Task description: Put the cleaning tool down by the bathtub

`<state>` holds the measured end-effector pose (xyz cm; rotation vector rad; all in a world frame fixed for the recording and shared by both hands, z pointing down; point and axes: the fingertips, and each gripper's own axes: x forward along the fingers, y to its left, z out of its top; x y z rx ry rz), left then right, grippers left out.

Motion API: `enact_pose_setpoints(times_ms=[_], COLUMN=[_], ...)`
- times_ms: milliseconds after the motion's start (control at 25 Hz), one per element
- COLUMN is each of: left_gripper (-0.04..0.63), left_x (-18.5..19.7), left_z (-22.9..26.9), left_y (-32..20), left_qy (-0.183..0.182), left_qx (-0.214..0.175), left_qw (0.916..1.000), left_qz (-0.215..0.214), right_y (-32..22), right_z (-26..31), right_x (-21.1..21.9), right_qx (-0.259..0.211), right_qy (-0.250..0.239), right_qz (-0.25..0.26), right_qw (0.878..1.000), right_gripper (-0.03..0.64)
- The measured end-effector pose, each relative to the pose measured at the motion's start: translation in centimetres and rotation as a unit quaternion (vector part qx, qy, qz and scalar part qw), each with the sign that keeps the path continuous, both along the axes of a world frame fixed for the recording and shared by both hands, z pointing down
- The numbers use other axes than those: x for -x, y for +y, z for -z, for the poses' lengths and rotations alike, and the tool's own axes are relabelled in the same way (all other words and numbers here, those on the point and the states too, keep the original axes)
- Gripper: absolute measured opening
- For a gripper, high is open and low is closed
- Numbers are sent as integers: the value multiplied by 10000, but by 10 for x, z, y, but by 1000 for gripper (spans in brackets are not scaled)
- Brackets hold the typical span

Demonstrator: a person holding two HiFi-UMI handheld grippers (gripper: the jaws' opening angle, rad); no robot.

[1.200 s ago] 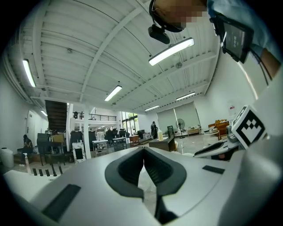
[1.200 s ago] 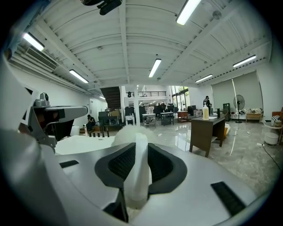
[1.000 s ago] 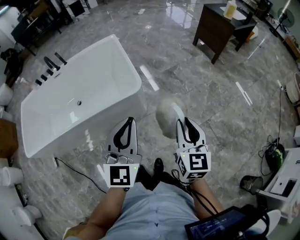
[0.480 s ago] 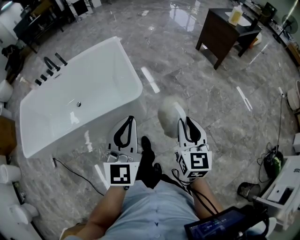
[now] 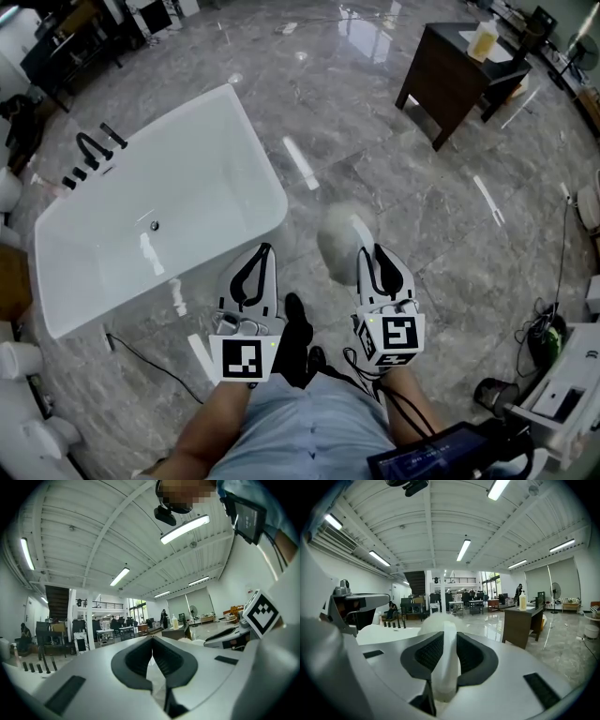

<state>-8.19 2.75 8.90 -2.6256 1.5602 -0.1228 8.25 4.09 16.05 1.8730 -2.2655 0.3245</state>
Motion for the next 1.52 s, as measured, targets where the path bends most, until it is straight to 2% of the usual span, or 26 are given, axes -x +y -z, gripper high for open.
enact_pose_setpoints(times_ms=[160,320,440,600,1080,1520], left_gripper=[17,17,17,17,17,17], left_x=[2,-3,-8,-20,-47,-70], left_z=[-9,-17,-23,-45,-129,-194], left_y=[-49,-90,-117,-146,-254,-340], left_qy=[19,-315,-135,-425,-180,-77], left_qx=[114,10,147,282,615,685], left_qw=[9998,9990,9995,9983,9974,9958], left_qz=[-133,-305,-242,-273,334,610], right_y=[-49,-93,-124,-163,-264,-337], right_z=[-6,-10,-17,-41,-143,-221], right_x=[5,1,-3,-8,-18,-35], right_qx=[68,31,76,245,804,1111], right_qy=[20,85,72,121,60,91], right_qz=[-64,-122,-158,-4,382,456], right_qw=[10000,9999,9998,9996,9960,9927], right_gripper=[95,95,96,96,95,95])
